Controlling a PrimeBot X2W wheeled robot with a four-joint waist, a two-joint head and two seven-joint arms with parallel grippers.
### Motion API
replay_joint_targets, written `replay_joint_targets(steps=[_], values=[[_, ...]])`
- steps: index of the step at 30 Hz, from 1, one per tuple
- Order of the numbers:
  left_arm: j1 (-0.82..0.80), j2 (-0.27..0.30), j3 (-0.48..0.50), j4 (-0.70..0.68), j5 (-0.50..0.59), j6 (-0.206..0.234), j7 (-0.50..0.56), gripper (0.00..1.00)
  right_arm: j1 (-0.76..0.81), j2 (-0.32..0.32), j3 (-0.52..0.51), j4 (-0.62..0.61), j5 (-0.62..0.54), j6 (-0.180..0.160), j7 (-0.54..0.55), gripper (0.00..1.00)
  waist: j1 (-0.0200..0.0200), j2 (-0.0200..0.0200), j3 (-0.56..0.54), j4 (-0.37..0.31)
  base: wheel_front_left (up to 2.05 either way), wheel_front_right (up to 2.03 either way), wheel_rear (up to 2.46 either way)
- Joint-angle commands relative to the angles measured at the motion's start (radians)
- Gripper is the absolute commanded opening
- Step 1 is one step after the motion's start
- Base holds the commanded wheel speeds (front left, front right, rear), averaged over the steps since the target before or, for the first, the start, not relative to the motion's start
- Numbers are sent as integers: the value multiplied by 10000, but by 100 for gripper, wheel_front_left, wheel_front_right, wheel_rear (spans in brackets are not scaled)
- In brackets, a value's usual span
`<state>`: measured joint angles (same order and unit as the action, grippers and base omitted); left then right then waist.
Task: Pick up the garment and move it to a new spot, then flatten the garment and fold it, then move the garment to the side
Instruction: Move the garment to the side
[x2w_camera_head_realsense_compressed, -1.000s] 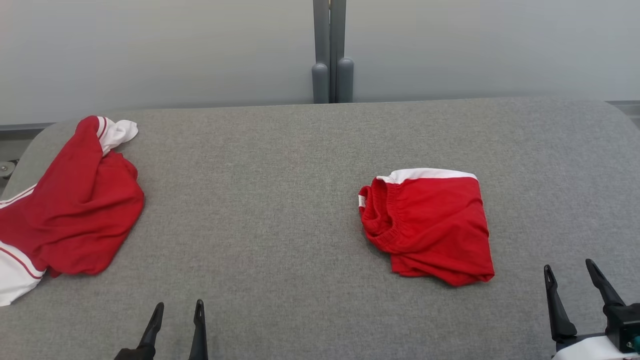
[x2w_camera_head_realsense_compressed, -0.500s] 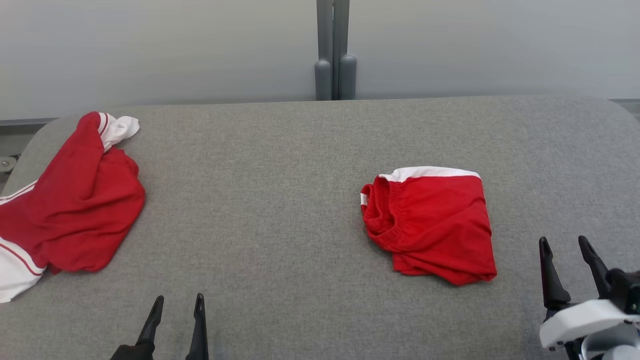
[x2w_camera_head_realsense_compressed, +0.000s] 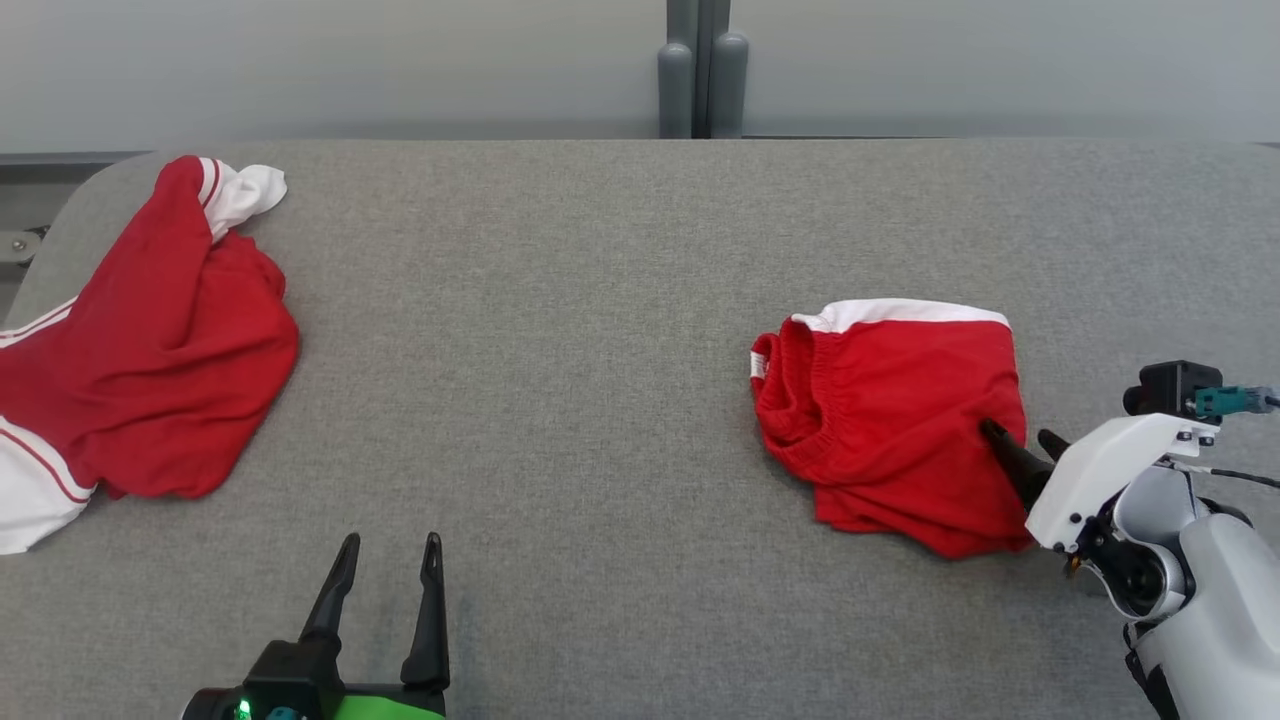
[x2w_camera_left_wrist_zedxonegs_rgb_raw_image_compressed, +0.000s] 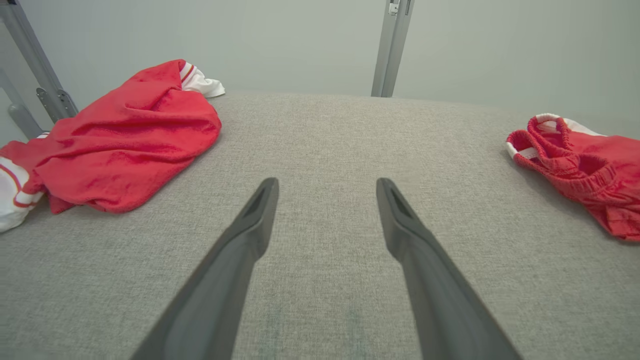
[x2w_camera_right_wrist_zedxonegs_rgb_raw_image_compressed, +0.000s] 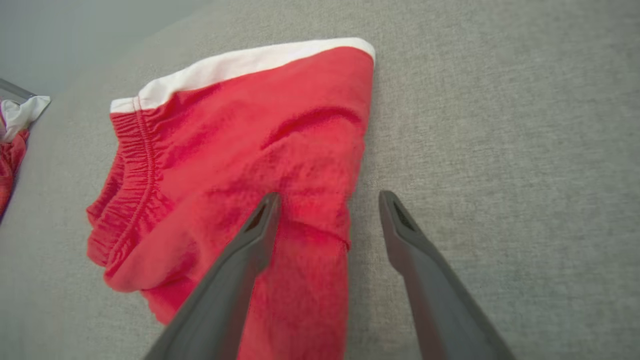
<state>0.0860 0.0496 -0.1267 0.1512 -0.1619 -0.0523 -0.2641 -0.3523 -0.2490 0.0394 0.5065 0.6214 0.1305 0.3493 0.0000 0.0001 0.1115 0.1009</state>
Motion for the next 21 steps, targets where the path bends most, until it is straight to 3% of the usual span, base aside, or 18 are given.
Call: replay_joint_targets(steps=[1, 6, 7, 8, 15, 21], values=[[-176, 20, -43, -15, -8, 78, -2, 100, -197, 34, 87, 74, 269, 2, 65, 100, 0, -1, 169, 174, 0, 0, 0], [-310, 20, -239, -41, -42, 167, -2, 100, -623, 116, 111, 842, 1117, 2, 276, 100, 0, -1, 301, 242, 0, 0, 0], [-356, 20, -282, -56, -57, 184, -2, 100, -724, 133, 70, 1019, 1212, 2, 268, 38, 0, -1, 320, 246, 0, 0, 0], [-389, 23, -300, -78, -72, 208, -2, 100, -839, 149, 47, 1144, 1332, 2, 311, 0, 0, -1, 335, 231, 0, 0, 0], [-572, 18, -469, -356, -128, 260, -3, 100, -1461, -333, 483, 1287, 1476, 0, 535, 0, 0, -1, 755, -469, 0, 0, 0], [-1093, 23, -384, -762, 84, 303, -1, 100, -2777, -1029, 1227, 1568, 712, 0, 515, 0, 0, -1, 1714, -1906, 0, 0, 0]])
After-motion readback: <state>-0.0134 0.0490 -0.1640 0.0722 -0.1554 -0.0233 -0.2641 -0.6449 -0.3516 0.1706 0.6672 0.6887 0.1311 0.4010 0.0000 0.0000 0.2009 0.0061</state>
